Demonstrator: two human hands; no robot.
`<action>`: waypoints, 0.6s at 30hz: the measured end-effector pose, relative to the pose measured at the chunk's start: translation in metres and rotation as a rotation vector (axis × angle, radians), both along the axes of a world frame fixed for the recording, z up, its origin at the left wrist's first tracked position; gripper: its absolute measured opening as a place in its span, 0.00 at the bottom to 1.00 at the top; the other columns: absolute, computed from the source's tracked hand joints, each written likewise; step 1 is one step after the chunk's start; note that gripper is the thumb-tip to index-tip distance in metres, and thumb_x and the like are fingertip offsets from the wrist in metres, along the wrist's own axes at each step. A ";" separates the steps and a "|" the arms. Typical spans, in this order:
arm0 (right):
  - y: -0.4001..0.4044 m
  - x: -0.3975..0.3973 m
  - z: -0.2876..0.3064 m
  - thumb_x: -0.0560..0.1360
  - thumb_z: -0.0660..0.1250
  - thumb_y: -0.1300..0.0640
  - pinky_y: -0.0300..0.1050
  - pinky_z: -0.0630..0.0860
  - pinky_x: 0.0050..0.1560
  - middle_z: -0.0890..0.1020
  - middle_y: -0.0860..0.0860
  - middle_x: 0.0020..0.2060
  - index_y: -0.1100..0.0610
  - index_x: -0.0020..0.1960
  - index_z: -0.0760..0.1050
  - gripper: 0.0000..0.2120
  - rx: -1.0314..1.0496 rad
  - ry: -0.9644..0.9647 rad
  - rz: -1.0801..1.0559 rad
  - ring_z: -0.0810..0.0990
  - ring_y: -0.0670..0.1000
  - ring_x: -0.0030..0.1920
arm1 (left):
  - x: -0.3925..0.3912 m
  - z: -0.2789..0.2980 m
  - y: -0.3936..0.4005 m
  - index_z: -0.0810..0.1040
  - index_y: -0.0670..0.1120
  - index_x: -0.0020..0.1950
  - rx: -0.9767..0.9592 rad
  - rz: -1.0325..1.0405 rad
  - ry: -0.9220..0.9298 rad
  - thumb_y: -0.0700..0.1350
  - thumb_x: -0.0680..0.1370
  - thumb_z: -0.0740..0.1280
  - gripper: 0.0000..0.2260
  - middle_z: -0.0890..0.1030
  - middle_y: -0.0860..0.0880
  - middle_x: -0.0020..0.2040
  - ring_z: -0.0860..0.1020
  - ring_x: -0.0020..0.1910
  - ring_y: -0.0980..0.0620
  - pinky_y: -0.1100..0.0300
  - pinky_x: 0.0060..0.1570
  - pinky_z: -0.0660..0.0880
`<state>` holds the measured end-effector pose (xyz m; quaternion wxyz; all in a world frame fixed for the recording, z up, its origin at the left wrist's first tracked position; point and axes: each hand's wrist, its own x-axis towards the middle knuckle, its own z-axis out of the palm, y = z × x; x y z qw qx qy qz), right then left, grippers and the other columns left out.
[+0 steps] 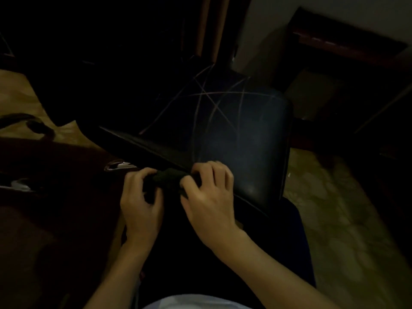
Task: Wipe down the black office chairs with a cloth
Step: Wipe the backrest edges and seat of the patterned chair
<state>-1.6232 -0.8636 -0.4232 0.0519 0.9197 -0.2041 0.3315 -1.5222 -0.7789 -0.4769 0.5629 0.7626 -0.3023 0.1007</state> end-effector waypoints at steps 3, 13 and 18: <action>-0.004 -0.038 -0.003 0.67 0.74 0.61 0.52 0.65 0.62 0.79 0.56 0.47 0.57 0.41 0.79 0.05 -0.012 -0.023 -0.046 0.71 0.56 0.53 | -0.019 -0.006 0.000 0.77 0.39 0.55 0.027 -0.084 -0.064 0.38 0.74 0.66 0.10 0.77 0.44 0.51 0.76 0.50 0.50 0.66 0.53 0.71; -0.016 -0.131 -0.015 0.71 0.67 0.57 0.47 0.71 0.48 0.71 0.54 0.50 0.57 0.48 0.73 0.07 0.160 -0.089 -0.167 0.72 0.55 0.49 | -0.084 0.010 -0.010 0.75 0.49 0.57 0.242 -0.520 -0.146 0.52 0.73 0.66 0.15 0.79 0.53 0.48 0.77 0.45 0.56 0.63 0.42 0.75; -0.007 -0.140 -0.002 0.72 0.67 0.59 0.34 0.74 0.48 0.69 0.51 0.54 0.56 0.53 0.71 0.11 0.321 -0.130 0.025 0.74 0.47 0.51 | -0.088 0.026 -0.008 0.76 0.48 0.47 0.142 -0.727 0.053 0.52 0.71 0.71 0.11 0.73 0.54 0.48 0.76 0.46 0.56 0.68 0.45 0.72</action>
